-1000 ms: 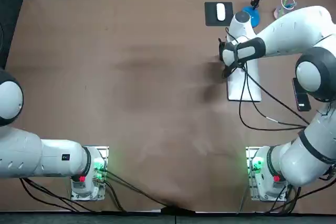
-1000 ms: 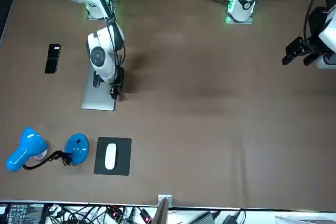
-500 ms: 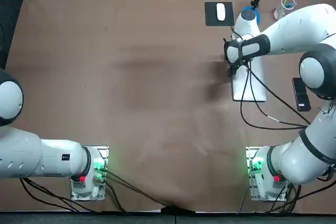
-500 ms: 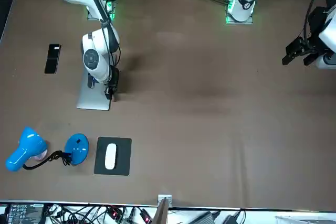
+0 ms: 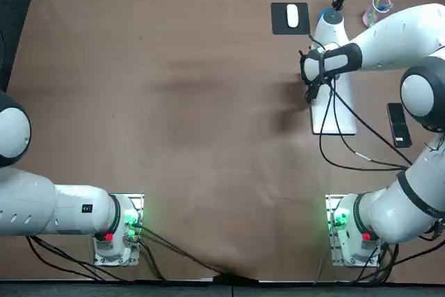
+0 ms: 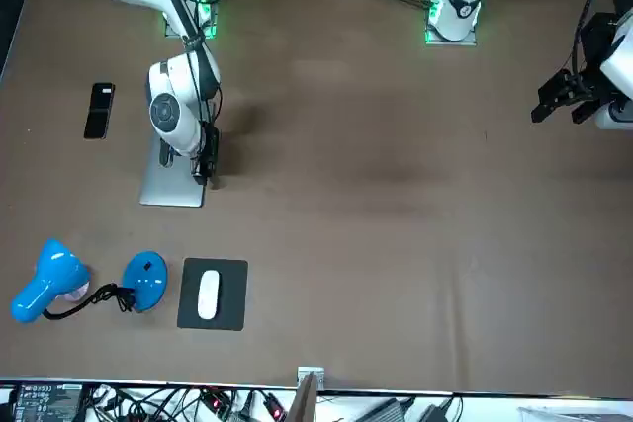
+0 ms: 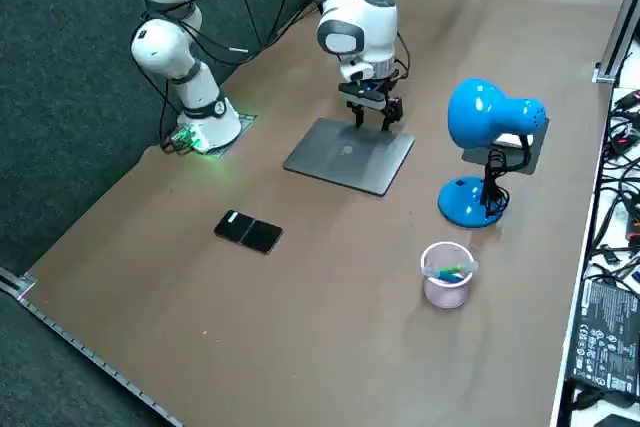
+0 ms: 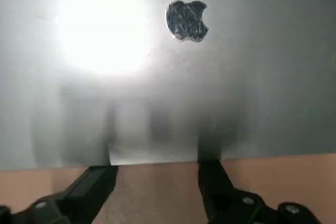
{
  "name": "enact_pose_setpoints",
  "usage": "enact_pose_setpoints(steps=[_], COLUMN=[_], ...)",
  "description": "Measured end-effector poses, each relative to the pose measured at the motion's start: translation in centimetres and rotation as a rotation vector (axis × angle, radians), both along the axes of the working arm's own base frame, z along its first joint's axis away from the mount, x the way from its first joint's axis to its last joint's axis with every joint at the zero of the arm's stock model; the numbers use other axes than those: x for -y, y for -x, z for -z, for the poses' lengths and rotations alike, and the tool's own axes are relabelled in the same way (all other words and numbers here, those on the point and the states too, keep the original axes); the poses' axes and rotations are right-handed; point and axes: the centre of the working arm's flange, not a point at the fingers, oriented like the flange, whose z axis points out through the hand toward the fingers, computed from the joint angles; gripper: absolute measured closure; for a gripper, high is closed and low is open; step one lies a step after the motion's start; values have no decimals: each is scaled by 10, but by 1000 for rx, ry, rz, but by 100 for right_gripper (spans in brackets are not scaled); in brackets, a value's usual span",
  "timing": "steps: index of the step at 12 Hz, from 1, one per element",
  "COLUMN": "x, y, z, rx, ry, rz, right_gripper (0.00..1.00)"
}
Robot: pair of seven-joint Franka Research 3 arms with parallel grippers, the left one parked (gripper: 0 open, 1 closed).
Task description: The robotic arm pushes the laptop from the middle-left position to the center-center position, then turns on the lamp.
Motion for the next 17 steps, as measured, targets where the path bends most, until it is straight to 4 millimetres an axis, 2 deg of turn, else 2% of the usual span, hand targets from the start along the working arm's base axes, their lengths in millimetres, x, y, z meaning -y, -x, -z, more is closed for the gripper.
enact_pose_setpoints(steps=[3, 6, 12, 17], x=[-1, -9, -26, -20], y=[-2, -12, -51, -90], z=[-13, -34, -82, -118], rx=[5, 48, 117, 182], ry=[-7, -28, -63, -71], rz=[-33, -90, -313, -493], right_gripper=[0, 0, 0, 3])
